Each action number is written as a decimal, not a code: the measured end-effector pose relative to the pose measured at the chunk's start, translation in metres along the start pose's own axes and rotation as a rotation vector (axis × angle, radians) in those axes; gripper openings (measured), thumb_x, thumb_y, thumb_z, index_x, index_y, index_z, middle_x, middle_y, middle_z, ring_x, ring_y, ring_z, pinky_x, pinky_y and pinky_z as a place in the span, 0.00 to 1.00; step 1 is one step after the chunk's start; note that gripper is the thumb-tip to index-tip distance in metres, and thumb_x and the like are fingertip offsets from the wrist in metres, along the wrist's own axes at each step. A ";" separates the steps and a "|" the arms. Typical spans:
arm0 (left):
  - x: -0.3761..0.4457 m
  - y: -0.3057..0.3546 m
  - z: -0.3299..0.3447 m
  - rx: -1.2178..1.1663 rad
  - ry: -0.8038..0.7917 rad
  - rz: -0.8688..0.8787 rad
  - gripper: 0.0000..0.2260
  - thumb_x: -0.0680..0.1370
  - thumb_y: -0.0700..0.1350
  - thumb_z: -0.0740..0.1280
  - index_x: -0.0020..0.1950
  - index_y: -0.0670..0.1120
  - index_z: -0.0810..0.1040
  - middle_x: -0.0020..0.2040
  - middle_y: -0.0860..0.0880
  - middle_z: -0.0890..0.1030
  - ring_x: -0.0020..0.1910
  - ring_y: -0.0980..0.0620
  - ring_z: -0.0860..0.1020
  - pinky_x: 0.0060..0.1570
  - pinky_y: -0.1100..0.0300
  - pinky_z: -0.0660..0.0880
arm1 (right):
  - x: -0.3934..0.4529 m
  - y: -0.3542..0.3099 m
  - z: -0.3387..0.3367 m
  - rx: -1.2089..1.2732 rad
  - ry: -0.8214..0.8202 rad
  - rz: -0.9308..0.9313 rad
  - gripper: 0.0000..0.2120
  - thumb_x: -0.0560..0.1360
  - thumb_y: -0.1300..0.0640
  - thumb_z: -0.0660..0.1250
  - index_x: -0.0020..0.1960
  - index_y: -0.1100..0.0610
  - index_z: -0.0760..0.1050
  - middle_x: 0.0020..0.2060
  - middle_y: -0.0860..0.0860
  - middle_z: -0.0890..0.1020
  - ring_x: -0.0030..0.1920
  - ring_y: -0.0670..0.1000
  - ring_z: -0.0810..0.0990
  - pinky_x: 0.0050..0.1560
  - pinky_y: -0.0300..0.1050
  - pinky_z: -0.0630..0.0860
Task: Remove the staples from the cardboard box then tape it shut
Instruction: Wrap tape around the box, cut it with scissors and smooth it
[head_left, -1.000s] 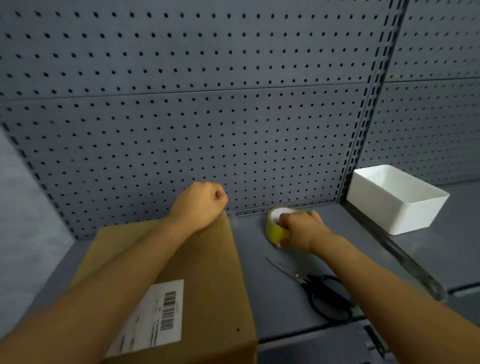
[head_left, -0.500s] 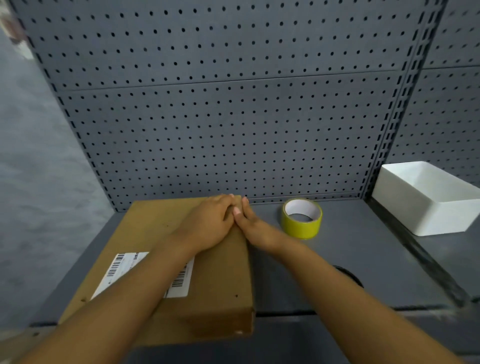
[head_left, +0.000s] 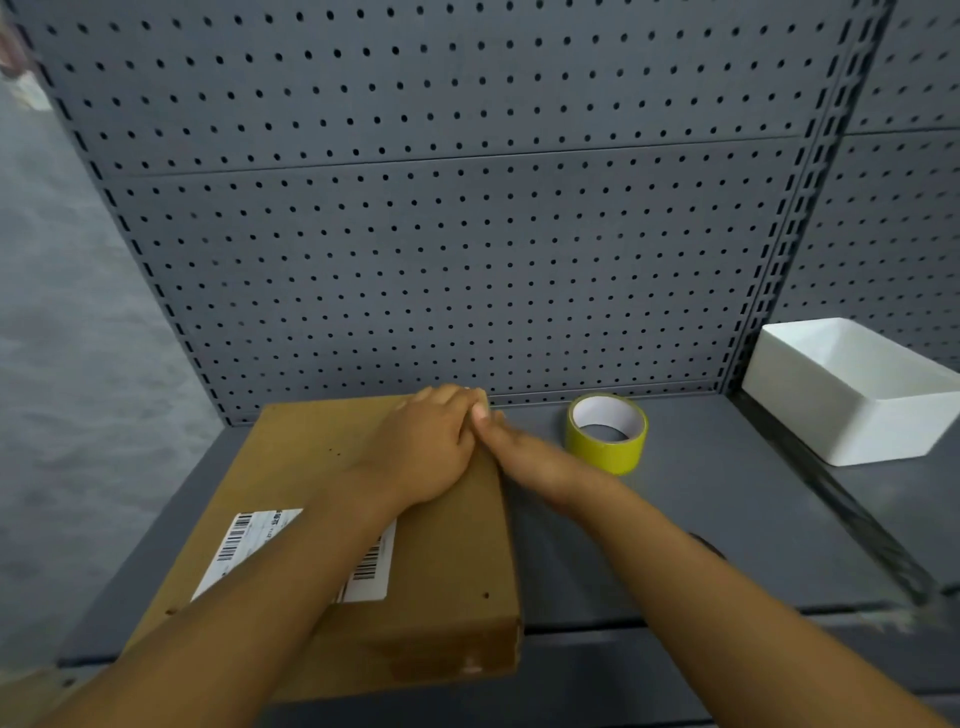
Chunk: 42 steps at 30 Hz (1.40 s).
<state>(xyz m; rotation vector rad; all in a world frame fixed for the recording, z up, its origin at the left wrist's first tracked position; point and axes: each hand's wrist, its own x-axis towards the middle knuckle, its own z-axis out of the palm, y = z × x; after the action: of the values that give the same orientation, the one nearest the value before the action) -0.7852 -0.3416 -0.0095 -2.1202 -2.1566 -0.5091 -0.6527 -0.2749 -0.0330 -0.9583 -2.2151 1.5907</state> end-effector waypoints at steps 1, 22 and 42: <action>0.000 0.000 0.000 0.016 -0.007 0.008 0.19 0.83 0.49 0.53 0.73 0.48 0.66 0.69 0.50 0.71 0.67 0.51 0.68 0.67 0.55 0.65 | 0.000 0.003 0.006 0.010 0.010 0.000 0.40 0.74 0.28 0.44 0.79 0.48 0.46 0.78 0.48 0.47 0.77 0.47 0.48 0.76 0.48 0.47; 0.007 -0.016 -0.003 -0.108 -0.198 0.037 0.22 0.83 0.52 0.52 0.77 0.53 0.58 0.77 0.53 0.60 0.76 0.55 0.55 0.75 0.52 0.54 | 0.002 -0.017 -0.017 -0.088 -0.023 -0.005 0.34 0.75 0.29 0.44 0.77 0.43 0.54 0.77 0.43 0.54 0.76 0.43 0.51 0.77 0.47 0.47; 0.003 -0.014 0.005 -0.080 -0.142 0.068 0.22 0.84 0.50 0.46 0.78 0.50 0.54 0.79 0.52 0.53 0.77 0.57 0.48 0.76 0.58 0.44 | 0.004 -0.017 -0.007 -0.166 0.023 0.042 0.37 0.77 0.32 0.44 0.79 0.51 0.43 0.77 0.45 0.47 0.77 0.46 0.50 0.75 0.42 0.48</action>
<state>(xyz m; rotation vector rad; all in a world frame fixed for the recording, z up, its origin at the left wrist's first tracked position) -0.7980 -0.3377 -0.0159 -2.3298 -2.1603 -0.4598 -0.6579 -0.2709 -0.0155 -1.0678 -2.3558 1.4228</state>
